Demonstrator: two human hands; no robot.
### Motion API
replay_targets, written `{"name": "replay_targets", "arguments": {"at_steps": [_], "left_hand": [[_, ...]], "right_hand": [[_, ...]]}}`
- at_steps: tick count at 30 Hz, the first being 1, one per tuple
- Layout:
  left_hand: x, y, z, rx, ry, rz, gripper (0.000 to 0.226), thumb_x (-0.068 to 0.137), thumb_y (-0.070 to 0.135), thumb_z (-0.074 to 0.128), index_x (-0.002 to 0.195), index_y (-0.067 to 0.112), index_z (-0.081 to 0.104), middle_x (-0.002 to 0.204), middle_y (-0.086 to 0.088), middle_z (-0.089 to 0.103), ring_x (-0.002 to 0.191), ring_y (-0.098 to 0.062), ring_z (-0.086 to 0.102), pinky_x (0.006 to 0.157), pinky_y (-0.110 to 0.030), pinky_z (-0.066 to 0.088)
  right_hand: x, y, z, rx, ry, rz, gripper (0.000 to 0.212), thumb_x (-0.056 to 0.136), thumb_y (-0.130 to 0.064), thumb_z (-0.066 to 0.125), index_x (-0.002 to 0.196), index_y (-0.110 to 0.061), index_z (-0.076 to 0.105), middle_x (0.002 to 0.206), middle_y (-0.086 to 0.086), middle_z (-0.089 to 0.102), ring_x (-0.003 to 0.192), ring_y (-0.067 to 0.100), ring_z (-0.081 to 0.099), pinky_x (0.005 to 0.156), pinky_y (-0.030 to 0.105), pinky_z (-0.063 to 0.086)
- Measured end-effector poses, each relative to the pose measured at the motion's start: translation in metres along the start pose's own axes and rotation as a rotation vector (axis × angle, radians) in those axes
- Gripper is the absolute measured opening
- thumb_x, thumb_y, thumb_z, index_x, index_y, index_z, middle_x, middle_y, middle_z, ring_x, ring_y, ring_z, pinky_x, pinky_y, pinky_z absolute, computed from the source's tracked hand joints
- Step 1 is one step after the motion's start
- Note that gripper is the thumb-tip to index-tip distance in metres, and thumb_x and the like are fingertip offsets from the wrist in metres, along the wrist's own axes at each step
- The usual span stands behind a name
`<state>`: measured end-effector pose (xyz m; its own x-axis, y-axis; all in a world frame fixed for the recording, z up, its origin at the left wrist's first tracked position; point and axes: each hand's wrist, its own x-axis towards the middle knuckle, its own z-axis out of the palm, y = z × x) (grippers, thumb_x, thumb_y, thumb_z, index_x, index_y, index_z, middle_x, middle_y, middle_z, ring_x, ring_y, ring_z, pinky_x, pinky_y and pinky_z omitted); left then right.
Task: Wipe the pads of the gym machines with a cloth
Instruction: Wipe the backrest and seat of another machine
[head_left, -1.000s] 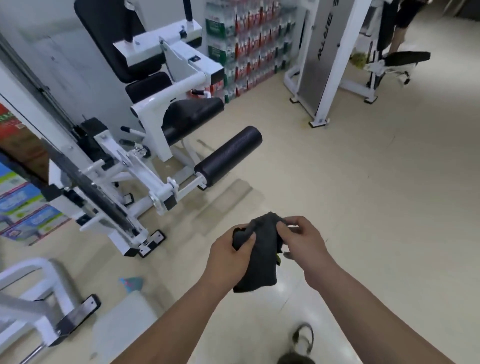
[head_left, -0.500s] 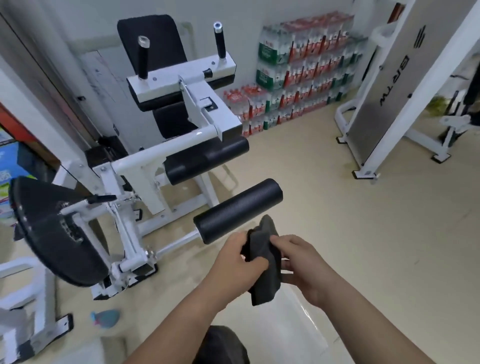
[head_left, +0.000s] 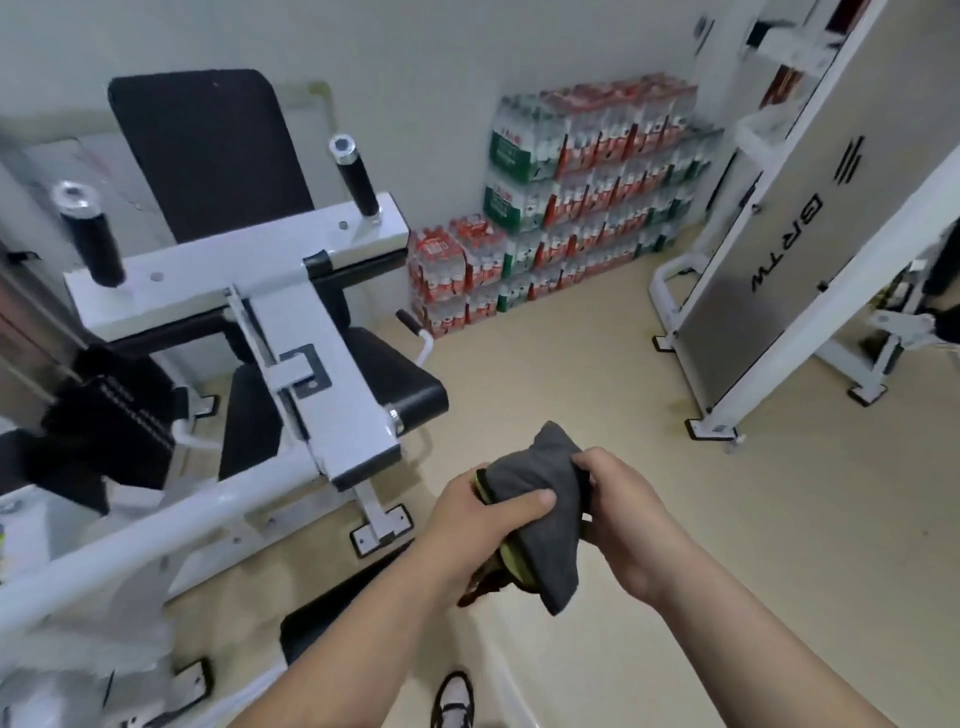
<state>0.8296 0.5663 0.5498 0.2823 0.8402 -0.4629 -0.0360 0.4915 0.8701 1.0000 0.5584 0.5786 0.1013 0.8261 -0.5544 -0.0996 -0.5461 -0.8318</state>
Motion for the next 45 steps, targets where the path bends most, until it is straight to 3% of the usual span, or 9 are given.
{"name": "replay_targets", "arguments": {"at_steps": [5, 10, 13, 16, 21, 24, 30, 36, 45], "left_hand": [[0.098, 0.043, 0.033, -0.057, 0.078, -0.033, 0.033, 0.082, 0.02, 0.085, 0.112, 0.017, 0.073, 0.105, -0.008, 0.079, 0.097, -0.029, 0.077, 0.091, -0.059, 0.059], [0.205, 0.078, 0.054, -0.071, 0.359, 0.003, 0.037, 0.083, 0.026, 0.082, 0.112, 0.025, 0.059, 0.101, -0.006, 0.074, 0.084, -0.029, 0.076, 0.06, -0.051, 0.061], [0.267, 0.1, 0.068, -0.111, 0.396, 0.033, 0.041, 0.083, 0.031, 0.082, 0.118, 0.021, 0.063, 0.101, -0.008, 0.077, 0.084, -0.025, 0.077, 0.062, -0.048, 0.064], [0.316, 0.129, 0.083, -0.151, 0.436, 0.029, 0.029, 0.083, 0.031, 0.08, 0.106, 0.017, 0.071, 0.09, -0.019, 0.076, 0.067, -0.029, 0.071, 0.045, -0.033, 0.049], [0.361, 0.177, 0.067, -0.259, 0.581, 0.022, 0.033, 0.081, 0.042, 0.075, 0.106, 0.021, 0.071, 0.091, -0.021, 0.075, 0.066, -0.031, 0.065, 0.052, -0.036, 0.043], [0.381, 0.203, 0.04, -0.27, 0.636, 0.098, 0.031, 0.08, 0.037, 0.078, 0.11, 0.03, 0.073, 0.103, -0.011, 0.078, 0.09, -0.032, 0.075, 0.071, -0.052, 0.057], [0.455, 0.24, -0.026, -0.214, 0.92, 0.136, 0.012, 0.095, 0.045, 0.068, 0.106, 0.044, 0.065, 0.101, 0.011, 0.076, 0.092, -0.011, 0.073, 0.076, -0.037, 0.061], [0.556, 0.295, -0.111, -0.298, 1.252, 0.143, 0.017, 0.105, 0.025, 0.055, 0.121, 0.024, 0.058, 0.106, 0.005, 0.067, 0.096, -0.007, 0.064, 0.07, -0.017, 0.045], [0.606, 0.35, -0.257, -0.7, 1.644, 0.173, 0.03, 0.098, 0.033, 0.066, 0.122, 0.02, 0.052, 0.108, 0.0, 0.065, 0.101, -0.02, 0.066, 0.091, -0.041, 0.056]], "right_hand": [[0.085, -0.049, -0.036, -0.021, 0.092, -0.053, 0.018, 0.098, -0.029, 0.065, 0.095, -0.012, 0.063, 0.093, 0.008, 0.067, 0.083, 0.02, 0.063, 0.07, 0.041, 0.056], [0.186, -0.102, -0.065, -0.113, 0.048, -0.057, 0.022, 0.097, -0.024, 0.071, 0.117, -0.019, 0.065, 0.099, 0.008, 0.069, 0.083, 0.017, 0.071, 0.075, 0.043, 0.063], [0.25, -0.138, -0.087, -0.188, -0.12, -0.04, 0.03, 0.093, -0.029, 0.077, 0.119, -0.018, 0.066, 0.105, 0.015, 0.072, 0.086, 0.018, 0.076, 0.067, 0.035, 0.064], [0.31, -0.179, -0.101, -0.257, -0.229, -0.056, 0.044, 0.087, -0.032, 0.083, 0.125, -0.021, 0.065, 0.119, 0.021, 0.068, 0.1, 0.023, 0.075, 0.076, 0.036, 0.065], [0.395, -0.239, -0.074, -0.283, -0.387, -0.04, 0.031, 0.091, -0.022, 0.079, 0.12, -0.02, 0.068, 0.116, 0.017, 0.069, 0.094, 0.021, 0.076, 0.069, 0.034, 0.062], [0.437, -0.272, -0.032, -0.323, -0.457, -0.016, 0.024, 0.091, -0.023, 0.079, 0.112, -0.018, 0.068, 0.111, 0.015, 0.07, 0.087, 0.025, 0.076, 0.065, 0.035, 0.06], [0.513, -0.336, 0.065, -0.456, -0.654, 0.004, 0.014, 0.102, -0.018, 0.061, 0.095, -0.013, 0.072, 0.086, 0.007, 0.076, 0.073, 0.02, 0.071, 0.067, 0.04, 0.061], [0.601, -0.389, 0.159, -0.715, -0.64, -0.228, 0.022, 0.1, -0.026, 0.059, 0.094, -0.01, 0.073, 0.078, -0.001, 0.067, 0.081, 0.021, 0.063, 0.08, 0.046, 0.059], [0.686, -0.455, 0.322, -0.73, -0.772, -0.192, 0.011, 0.098, -0.018, 0.058, 0.092, -0.012, 0.065, 0.088, 0.009, 0.066, 0.081, 0.024, 0.063, 0.074, 0.037, 0.048]]}}
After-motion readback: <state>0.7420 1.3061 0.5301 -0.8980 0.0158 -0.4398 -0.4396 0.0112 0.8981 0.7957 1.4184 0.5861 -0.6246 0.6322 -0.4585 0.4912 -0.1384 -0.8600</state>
